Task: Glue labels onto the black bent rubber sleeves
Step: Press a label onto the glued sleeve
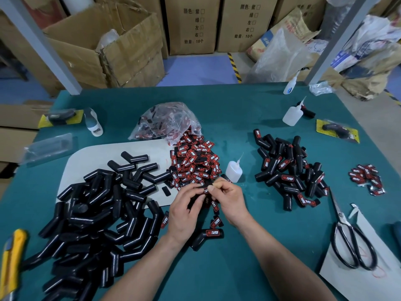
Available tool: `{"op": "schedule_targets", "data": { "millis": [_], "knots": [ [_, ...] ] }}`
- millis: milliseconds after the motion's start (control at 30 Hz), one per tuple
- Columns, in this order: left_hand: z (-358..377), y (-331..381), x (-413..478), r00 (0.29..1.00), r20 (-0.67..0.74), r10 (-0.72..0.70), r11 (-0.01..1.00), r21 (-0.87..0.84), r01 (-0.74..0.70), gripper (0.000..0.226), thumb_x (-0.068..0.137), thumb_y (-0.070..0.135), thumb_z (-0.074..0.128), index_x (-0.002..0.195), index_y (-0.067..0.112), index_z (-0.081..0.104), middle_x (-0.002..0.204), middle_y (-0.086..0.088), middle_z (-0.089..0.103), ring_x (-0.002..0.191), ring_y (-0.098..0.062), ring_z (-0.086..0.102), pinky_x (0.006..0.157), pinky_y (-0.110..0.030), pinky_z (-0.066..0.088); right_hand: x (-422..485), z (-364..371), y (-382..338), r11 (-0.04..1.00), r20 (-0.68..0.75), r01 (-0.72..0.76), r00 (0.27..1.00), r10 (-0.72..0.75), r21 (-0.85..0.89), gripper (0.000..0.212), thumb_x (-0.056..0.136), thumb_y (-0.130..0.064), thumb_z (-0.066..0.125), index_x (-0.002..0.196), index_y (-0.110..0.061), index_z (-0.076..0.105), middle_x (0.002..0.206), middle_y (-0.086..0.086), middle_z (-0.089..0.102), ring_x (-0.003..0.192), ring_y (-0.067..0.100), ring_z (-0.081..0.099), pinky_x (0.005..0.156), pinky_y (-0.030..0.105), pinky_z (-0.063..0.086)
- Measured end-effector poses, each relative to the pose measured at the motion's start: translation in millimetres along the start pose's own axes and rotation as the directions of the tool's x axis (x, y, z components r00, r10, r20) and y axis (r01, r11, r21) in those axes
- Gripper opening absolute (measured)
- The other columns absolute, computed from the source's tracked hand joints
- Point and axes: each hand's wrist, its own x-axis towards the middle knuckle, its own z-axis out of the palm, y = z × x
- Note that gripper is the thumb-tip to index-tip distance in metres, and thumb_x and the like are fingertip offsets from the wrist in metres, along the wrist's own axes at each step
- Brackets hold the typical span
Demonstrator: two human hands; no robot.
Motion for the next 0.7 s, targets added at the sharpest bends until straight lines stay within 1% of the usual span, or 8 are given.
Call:
{"op": "schedule_targets", "data": {
  "millis": [67, 133, 267, 333, 467, 533, 567, 700],
  "knots": [
    [0.7, 0.2, -0.2, 1.0, 0.014, -0.003, 1.0, 0.003, 0.003, 0.021, 0.097, 0.027, 0.065, 0.112, 0.014, 0.074, 0.124, 0.018, 0.063, 0.119, -0.008, 0.063, 0.104, -0.016, 0.043, 0.4, -0.1, -0.4, 1.0, -0.018, -0.002, 1.0, 0.001, -0.026, 0.021, 0.082, -0.024, 0.071, 0.064, -0.019, 0.062, 0.068, -0.008, 0.054, 0.065, 0.009, 0.049, 0.066, 0.02, 0.043],
    [1.0, -0.2, 0.2, 1.0, 0.012, -0.02, 1.0, -0.01, 0.02, 0.02, 0.097, 0.027, 0.066, 0.111, 0.016, 0.074, 0.123, 0.017, 0.064, 0.118, -0.01, 0.063, 0.103, -0.017, 0.044, 1.5, -0.7, -0.9, 0.999, -0.015, -0.016, 1.0, 0.015, -0.045, 0.021, 0.081, -0.027, 0.071, 0.063, -0.021, 0.062, 0.067, -0.01, 0.054, 0.064, 0.008, 0.048, 0.066, 0.02, 0.043],
    [0.6, 0.6, 4.0, 0.995, -0.034, -0.097, 0.993, -0.074, 0.095, 0.014, 0.094, 0.025, 0.07, 0.106, 0.032, 0.072, 0.118, 0.017, 0.067, 0.116, -0.012, 0.065, 0.102, -0.018, 0.045, 1.4, -0.8, -2.5, 0.997, 0.036, -0.014, 0.999, 0.017, -0.08, 0.019, 0.084, -0.03, 0.069, 0.069, -0.019, 0.069, 0.069, -0.01, 0.056, 0.066, 0.008, 0.051, 0.067, 0.02, 0.043],
    [-0.8, 2.2, 5.6, 0.993, -0.043, -0.11, 0.988, -0.11, 0.105, 0.014, 0.094, 0.03, 0.069, 0.106, 0.037, 0.071, 0.116, 0.017, 0.068, 0.115, -0.013, 0.065, 0.1, -0.016, 0.045, 1.3, -2.1, -3.0, 0.997, 0.05, 0.003, 0.999, 0.0, -0.079, 0.019, 0.086, -0.022, 0.07, 0.069, -0.013, 0.07, 0.067, -0.004, 0.058, 0.066, 0.011, 0.053, 0.068, 0.023, 0.045],
    [-2.5, 3.2, 5.9, 0.991, -0.041, -0.129, 0.98, -0.157, 0.121, 0.013, 0.093, 0.031, 0.069, 0.106, 0.036, 0.071, 0.114, 0.017, 0.07, 0.114, -0.012, 0.066, 0.098, -0.015, 0.045, 0.1, -3.3, -1.9, 0.998, 0.035, 0.019, 0.999, -0.017, -0.064, 0.013, 0.088, 0.004, 0.069, 0.077, -0.002, 0.071, 0.067, 0.008, 0.06, 0.061, 0.016, 0.056, 0.064, 0.025, 0.05],
    [-2.1, 3.2, 6.2, 0.989, -0.037, -0.141, 0.976, -0.173, 0.132, 0.013, 0.093, 0.028, 0.07, 0.105, 0.034, 0.071, 0.113, 0.015, 0.07, 0.113, -0.014, 0.066, 0.098, -0.016, 0.046, -0.4, -3.1, -2.2, 0.998, 0.039, 0.021, 0.999, -0.019, -0.061, 0.005, 0.087, 0.01, 0.068, 0.083, 0.007, 0.07, 0.071, 0.011, 0.059, 0.06, 0.016, 0.057, 0.062, 0.025, 0.05],
    [-2.3, 2.9, 6.6, 0.988, -0.036, -0.149, 0.973, -0.184, 0.14, 0.012, 0.093, 0.027, 0.071, 0.104, 0.032, 0.072, 0.112, 0.013, 0.07, 0.112, -0.015, 0.066, 0.098, -0.017, 0.047, -0.9, -2.3, -2.8, 0.998, 0.045, 0.027, 0.999, -0.024, -0.065, 0.004, 0.087, 0.011, 0.068, 0.085, 0.008, 0.07, 0.074, 0.01, 0.059, 0.062, 0.015, 0.057, 0.062, 0.025, 0.05],
    [-3.1, 3.1, 6.5, 0.988, -0.033, -0.152, 0.969, -0.202, 0.143, 0.012, 0.092, 0.03, 0.069, 0.103, 0.034, 0.071, 0.111, 0.011, 0.071, 0.111, -0.016, 0.067, 0.097, -0.019, 0.048, -1.6, -0.7, -4.3, 0.984, 0.059, 0.105, 0.994, -0.097, -0.144, 0.021, 0.087, 0.008, 0.068, 0.08, -0.011, 0.069, 0.075, 0.005, 0.053, 0.069, 0.009, 0.049, 0.067, 0.022, 0.044]
  ]
}}
